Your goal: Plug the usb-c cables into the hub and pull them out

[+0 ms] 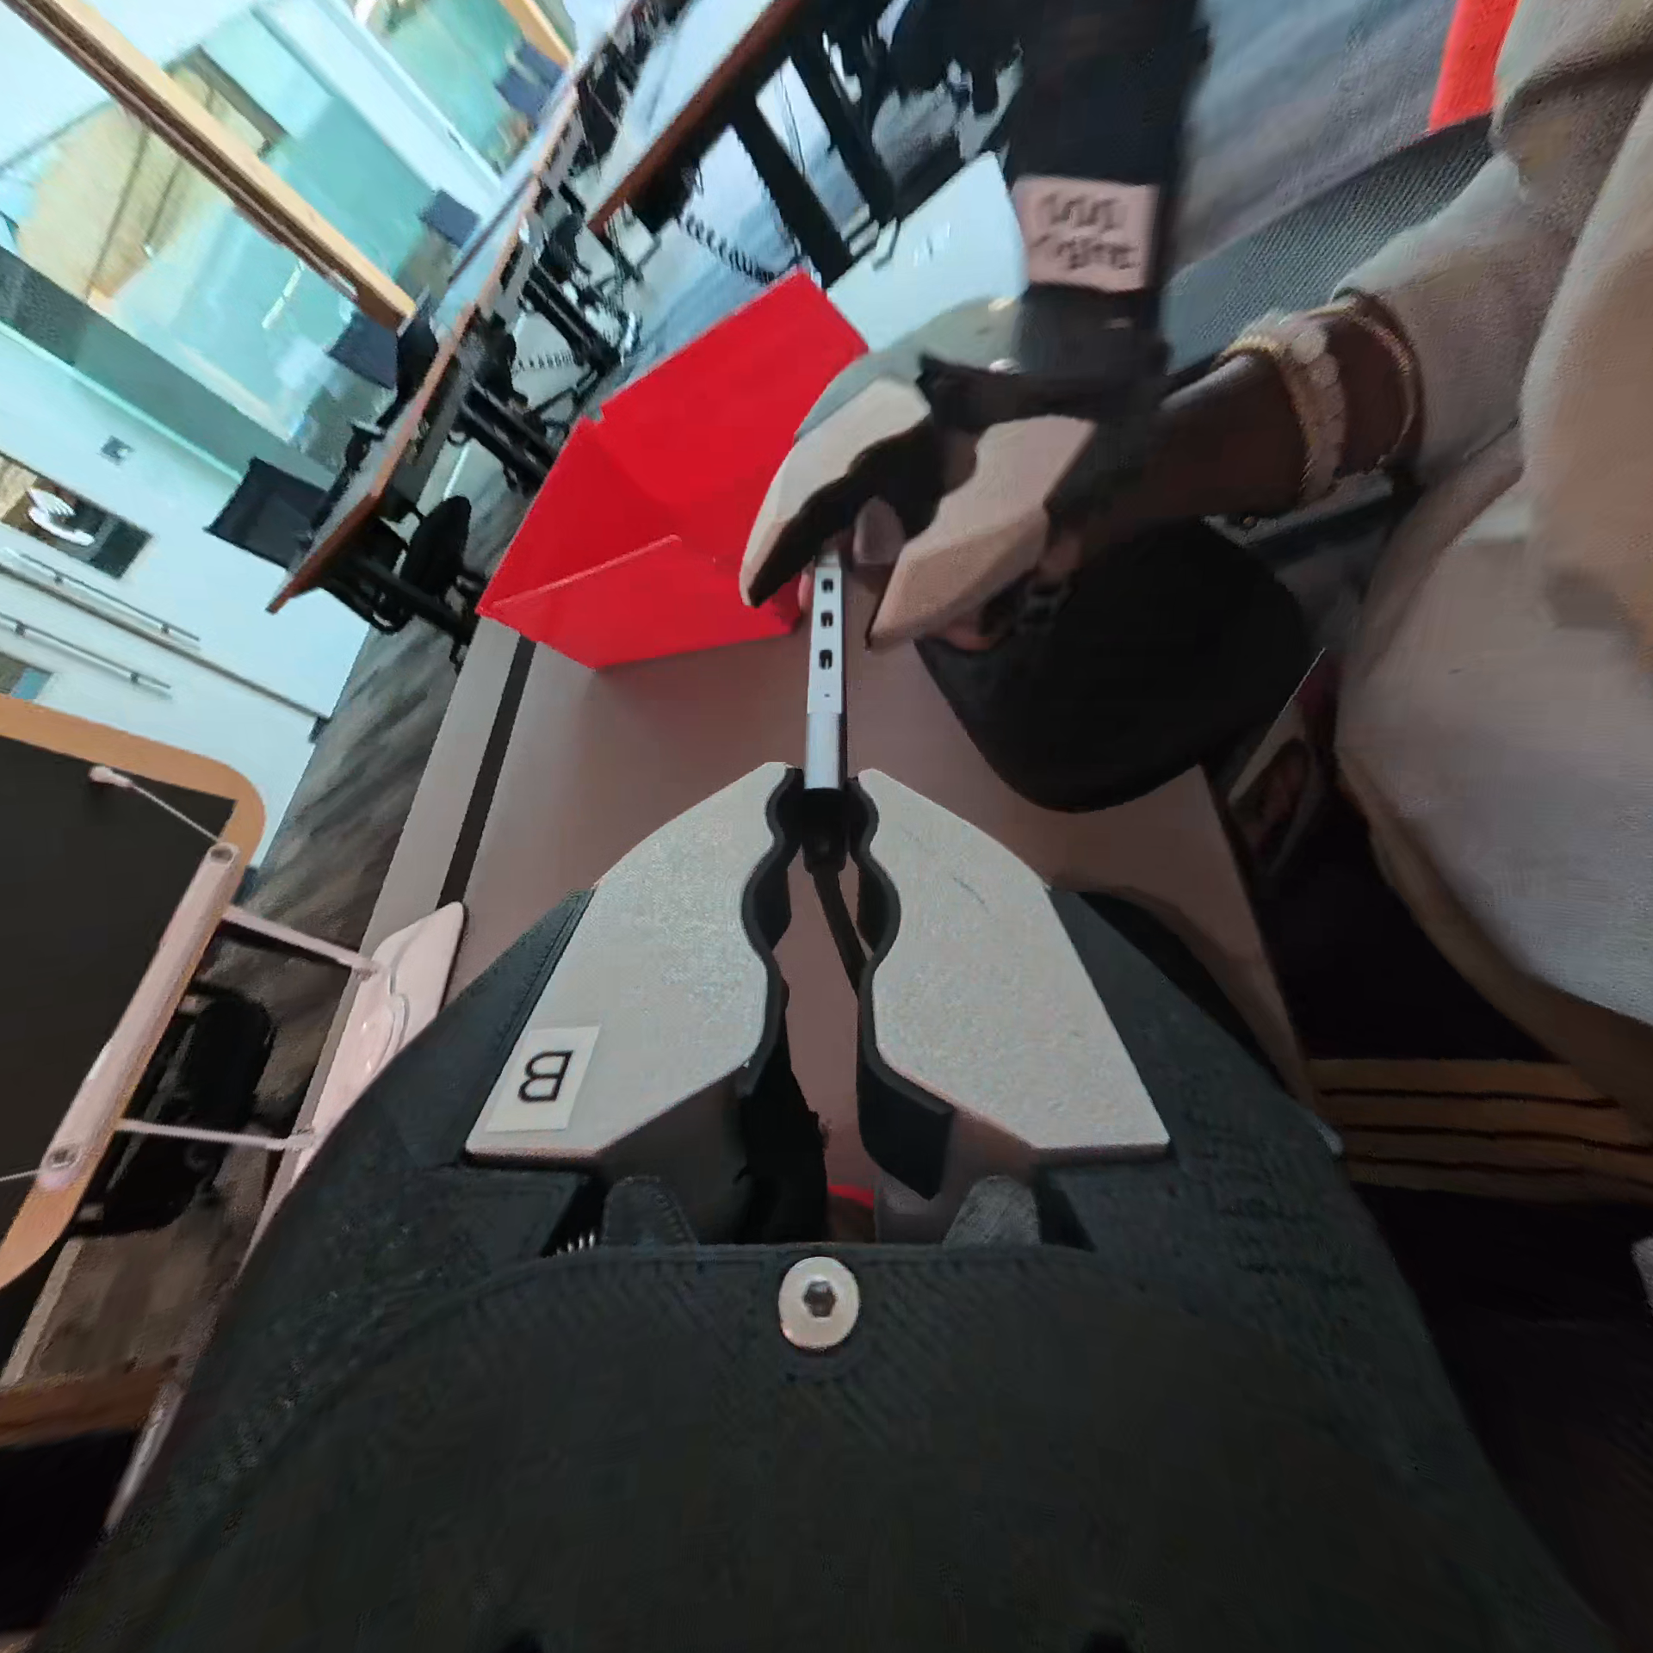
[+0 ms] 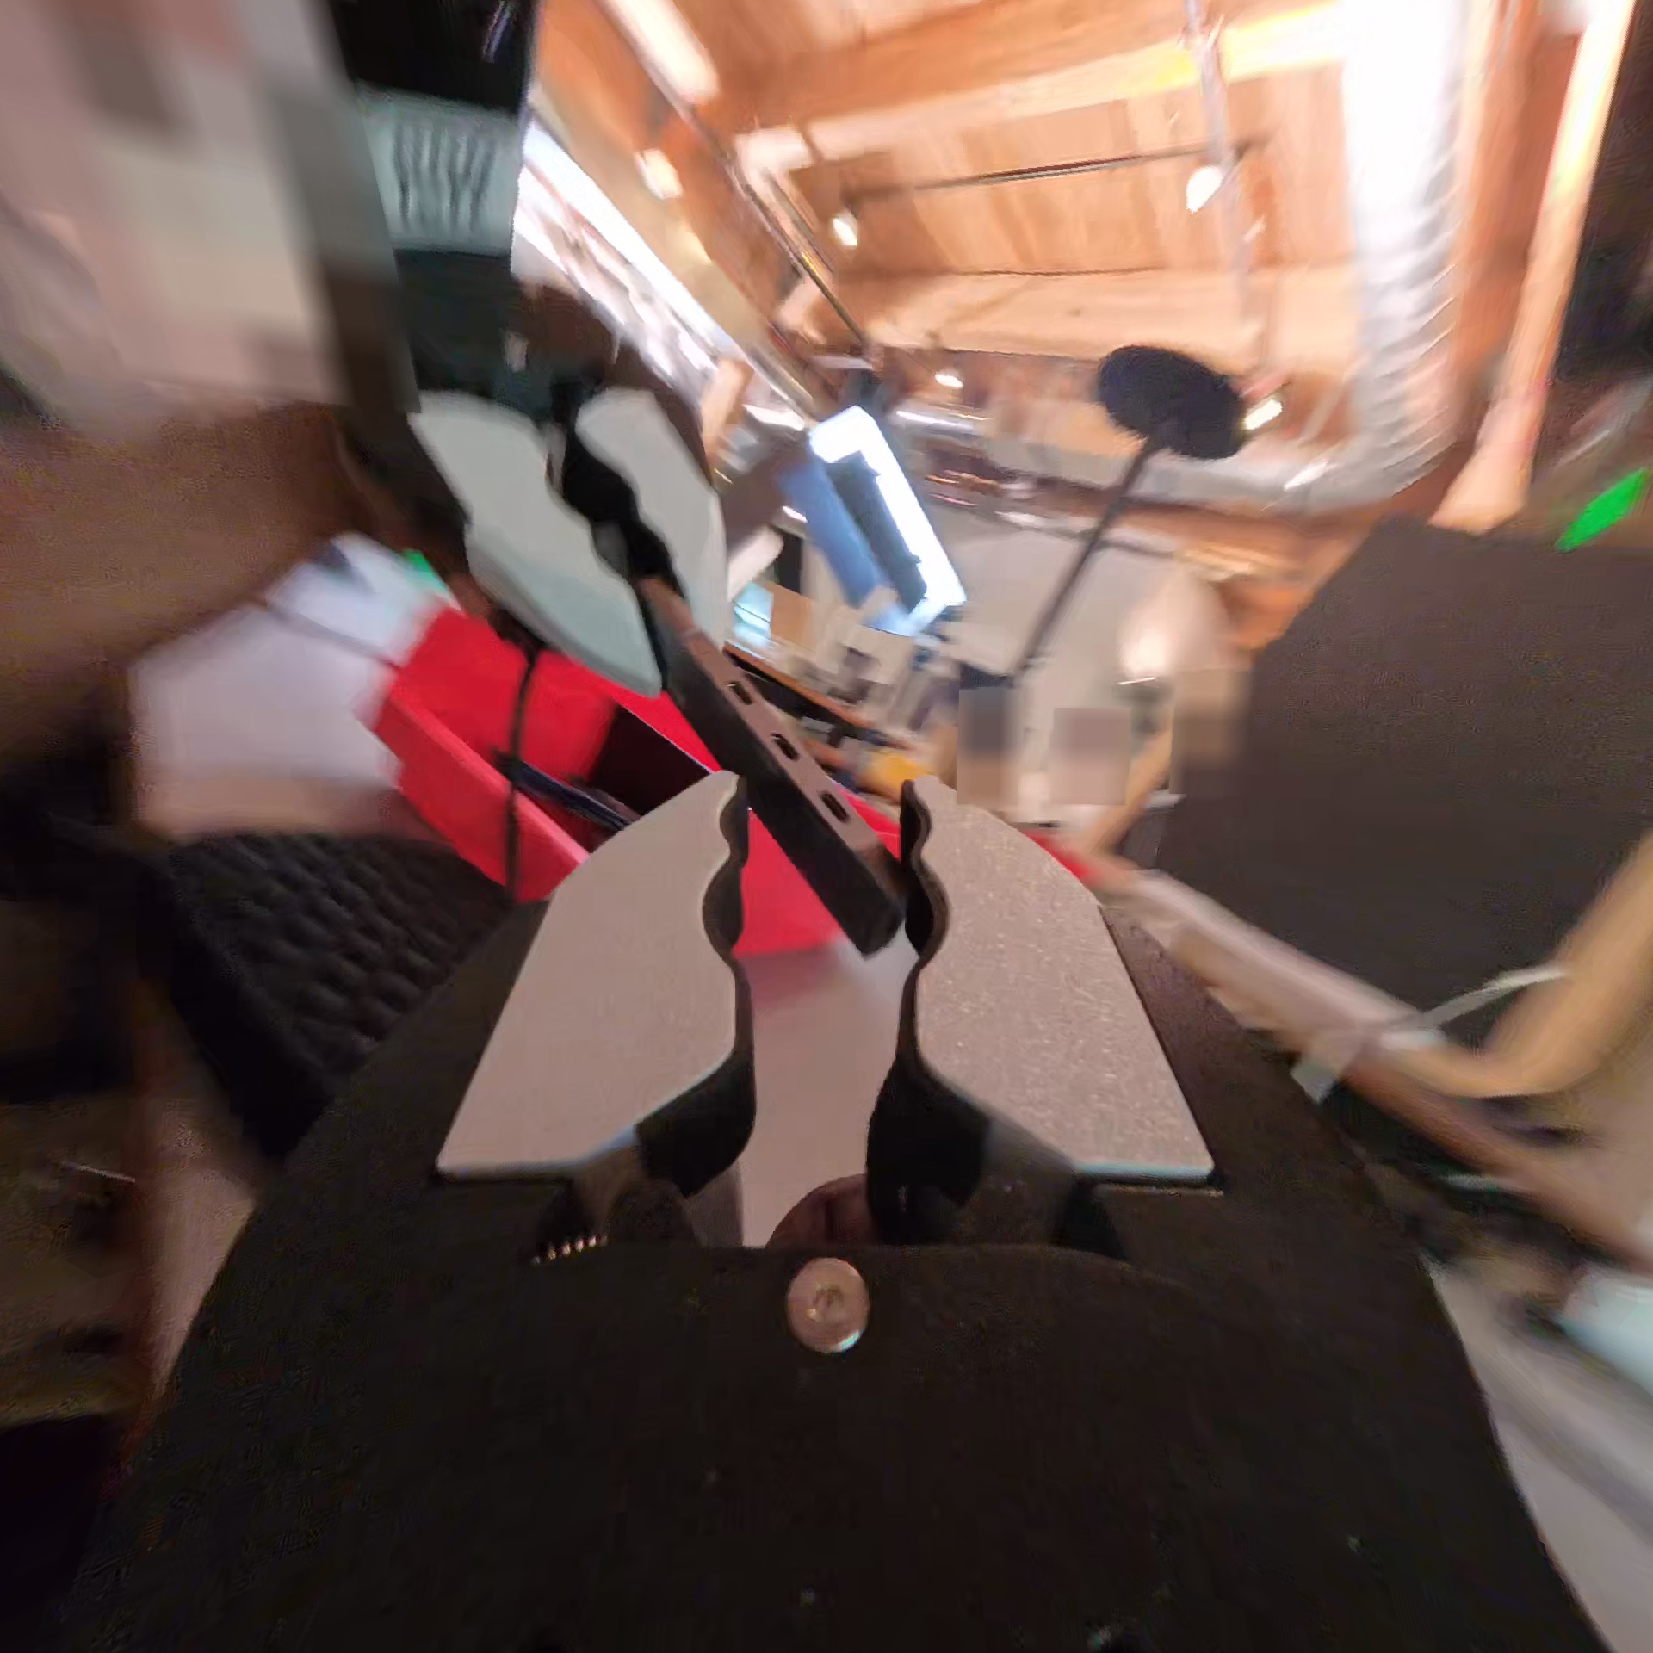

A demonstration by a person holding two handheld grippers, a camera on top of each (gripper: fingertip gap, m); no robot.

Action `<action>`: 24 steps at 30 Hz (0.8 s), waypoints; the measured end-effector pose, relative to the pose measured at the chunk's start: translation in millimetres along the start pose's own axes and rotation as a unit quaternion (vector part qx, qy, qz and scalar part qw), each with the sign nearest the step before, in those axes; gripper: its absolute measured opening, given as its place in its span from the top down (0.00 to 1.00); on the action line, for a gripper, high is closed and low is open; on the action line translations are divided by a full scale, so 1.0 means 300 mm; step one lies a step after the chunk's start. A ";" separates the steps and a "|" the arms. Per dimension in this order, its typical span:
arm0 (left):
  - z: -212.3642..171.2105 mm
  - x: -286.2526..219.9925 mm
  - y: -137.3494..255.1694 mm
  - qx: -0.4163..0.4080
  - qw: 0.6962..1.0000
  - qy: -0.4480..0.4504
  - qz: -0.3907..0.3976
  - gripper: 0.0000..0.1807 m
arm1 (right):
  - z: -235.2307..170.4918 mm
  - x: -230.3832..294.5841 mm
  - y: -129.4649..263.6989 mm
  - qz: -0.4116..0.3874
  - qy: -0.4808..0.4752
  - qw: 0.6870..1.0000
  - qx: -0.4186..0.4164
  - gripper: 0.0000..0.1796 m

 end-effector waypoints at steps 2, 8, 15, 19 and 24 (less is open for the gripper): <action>0.003 -0.002 0.028 -0.043 0.999 0.009 -0.011 0.95 | 0.000 -0.028 0.010 0.103 -0.161 0.981 -0.024 0.78; 0.014 -0.014 0.049 -0.108 0.992 0.024 -0.053 0.95 | 0.025 0.007 0.026 0.245 -0.250 0.933 -0.081 0.76; 0.010 -0.019 0.024 -0.103 0.991 0.026 -0.075 0.95 | 0.043 0.025 0.023 0.227 -0.215 0.943 -0.111 0.85; 0.016 -0.004 0.022 -0.116 0.990 0.050 -0.067 0.94 | 0.076 0.009 0.023 0.194 -0.179 0.957 -0.119 0.94; 0.020 0.099 0.083 -0.140 0.981 0.063 0.117 0.76 | 0.191 -0.067 0.034 0.008 0.013 0.996 -0.087 0.95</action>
Point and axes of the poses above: each gripper's, where its closed fingertips meet, y back along the fingers, z out of its top, x = y × z across the jaws, the point moved 6 cm from there along y, back along the fingers, and after that the axes turned 5 degrees about x, right-handed, at the moved point
